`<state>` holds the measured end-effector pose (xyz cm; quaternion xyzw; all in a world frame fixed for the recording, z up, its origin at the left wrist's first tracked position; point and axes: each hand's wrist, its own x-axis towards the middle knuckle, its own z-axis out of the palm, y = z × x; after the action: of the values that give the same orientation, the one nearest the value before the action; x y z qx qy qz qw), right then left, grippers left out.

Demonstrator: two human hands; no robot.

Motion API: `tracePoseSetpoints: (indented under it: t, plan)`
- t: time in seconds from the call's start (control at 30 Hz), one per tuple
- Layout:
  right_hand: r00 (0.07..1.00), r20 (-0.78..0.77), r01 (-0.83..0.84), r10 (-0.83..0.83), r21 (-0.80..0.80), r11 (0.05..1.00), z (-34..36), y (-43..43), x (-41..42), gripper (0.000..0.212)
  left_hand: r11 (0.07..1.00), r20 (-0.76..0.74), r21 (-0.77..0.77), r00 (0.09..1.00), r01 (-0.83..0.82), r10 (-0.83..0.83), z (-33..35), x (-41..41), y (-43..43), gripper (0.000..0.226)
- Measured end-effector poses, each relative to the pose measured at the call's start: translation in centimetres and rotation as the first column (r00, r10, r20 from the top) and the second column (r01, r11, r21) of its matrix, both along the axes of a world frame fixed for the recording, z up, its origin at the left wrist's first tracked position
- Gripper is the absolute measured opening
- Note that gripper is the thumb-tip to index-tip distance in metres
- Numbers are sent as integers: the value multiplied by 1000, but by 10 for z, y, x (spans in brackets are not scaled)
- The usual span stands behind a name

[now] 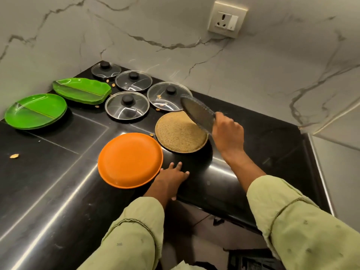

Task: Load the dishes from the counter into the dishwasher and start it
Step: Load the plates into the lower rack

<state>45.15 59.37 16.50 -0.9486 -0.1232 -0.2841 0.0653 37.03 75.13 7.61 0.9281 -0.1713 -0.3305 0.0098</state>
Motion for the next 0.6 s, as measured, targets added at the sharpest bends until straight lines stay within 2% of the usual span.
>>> tracePoseSetpoints:
  t: [0.07,0.13,0.2,0.27,0.37,0.47,0.53,0.6]
  plan:
    - [989,-98,133,-114,215,967,2,-8,-5,15,1000,19,-1,1000,-14,14,-1,-3,1,108]
    - [963,-191,252,-187,415,874,-2,-21,-11,17,1000,53,-1,998,-26,26,-2,-9,0,106]
    - [934,-303,341,-188,609,716,-7,-34,-21,15,999,100,1,994,-48,48,-5,-19,-2,101]
    - [902,-405,417,-149,729,543,-18,-49,-31,18,997,153,2,985,-82,81,-9,-31,-5,92]
    - [851,-525,519,-33,829,206,-40,-69,-54,20,992,240,-25,963,-122,124,-6,-47,-13,84]
    - [836,-536,548,121,828,-120,-60,-91,-78,10,990,372,-58,918,-130,142,7,-58,-25,78]
    - [845,-503,535,185,811,-239,-66,-107,-95,13,987,454,-81,876,-142,163,16,-67,-34,75]
    - [844,-494,535,208,799,-275,-69,-125,-111,15,982,507,-103,841,-158,188,26,-79,-46,74]
